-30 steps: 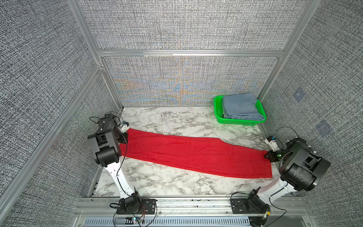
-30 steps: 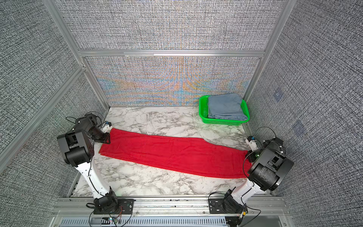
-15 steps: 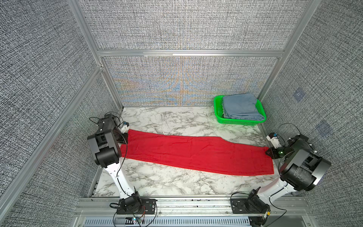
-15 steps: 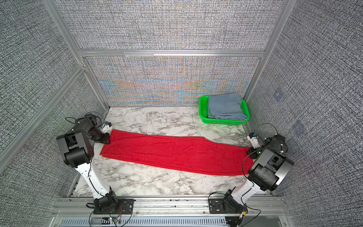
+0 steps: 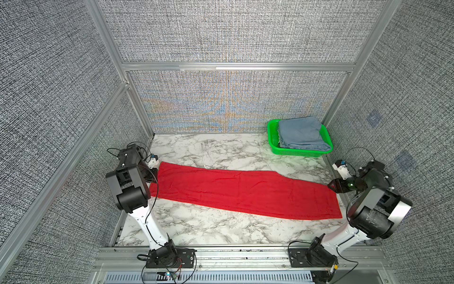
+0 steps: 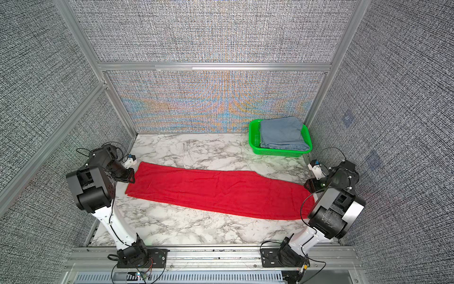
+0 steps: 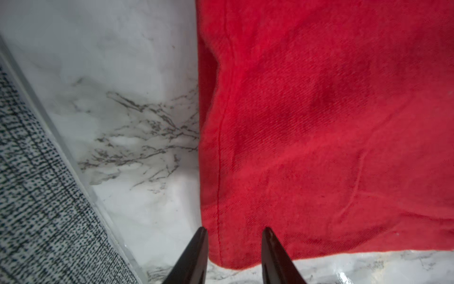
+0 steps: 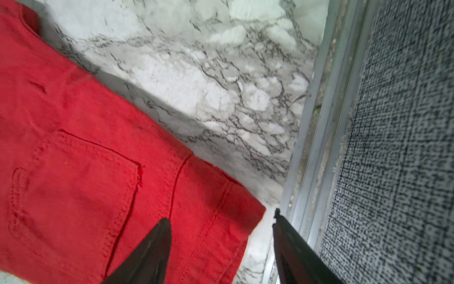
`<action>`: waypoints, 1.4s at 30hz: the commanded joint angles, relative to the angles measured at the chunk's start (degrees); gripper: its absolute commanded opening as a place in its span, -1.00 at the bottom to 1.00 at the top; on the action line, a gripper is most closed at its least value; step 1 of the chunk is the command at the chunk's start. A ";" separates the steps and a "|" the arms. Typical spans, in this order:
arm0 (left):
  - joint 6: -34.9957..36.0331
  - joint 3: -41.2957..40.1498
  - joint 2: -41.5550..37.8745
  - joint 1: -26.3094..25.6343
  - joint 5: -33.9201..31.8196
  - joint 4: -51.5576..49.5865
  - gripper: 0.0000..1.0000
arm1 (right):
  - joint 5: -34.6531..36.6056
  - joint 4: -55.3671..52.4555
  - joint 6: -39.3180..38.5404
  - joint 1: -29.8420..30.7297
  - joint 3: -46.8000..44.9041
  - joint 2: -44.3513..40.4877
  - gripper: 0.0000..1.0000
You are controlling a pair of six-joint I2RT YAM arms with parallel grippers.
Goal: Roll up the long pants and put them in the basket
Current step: Fold the long pant at the center of the board.
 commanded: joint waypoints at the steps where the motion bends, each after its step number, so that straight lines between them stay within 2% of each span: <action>1: 0.13 -1.33 -0.77 1.14 2.14 -0.98 -0.17 | -0.49 -2.07 1.58 2.48 1.73 -0.51 0.39; 8: 0.96 -2.28 1.86 2.61 4.29 -0.05 -0.11 | 0.46 -3.19 3.99 10.39 3.87 -1.06 0.39; 13: 1.65 -2.53 3.25 2.62 5.41 -0.72 -0.10 | 2.10 -3.11 5.12 13.83 3.79 -1.68 0.39; 21: 1.85 -3.96 2.46 3.53 5.08 0.52 -0.09 | 2.47 -2.17 5.97 15.27 2.59 -2.03 0.39; 31: 3.59 -3.10 5.62 4.25 5.08 -4.04 -0.12 | 2.52 -0.49 6.36 15.34 0.88 -2.52 0.39; 35: 3.69 -4.13 6.24 4.29 4.98 -3.14 -0.23 | 2.55 -0.19 6.59 15.28 0.97 -2.82 0.39; 39: 3.71 -4.04 6.52 4.28 5.18 -3.29 -0.52 | 2.74 0.09 6.79 15.27 0.80 -3.35 0.39; 42: 4.20 -4.21 6.48 4.28 5.25 -3.75 -0.60 | 2.74 0.47 6.98 15.27 0.36 -3.67 0.39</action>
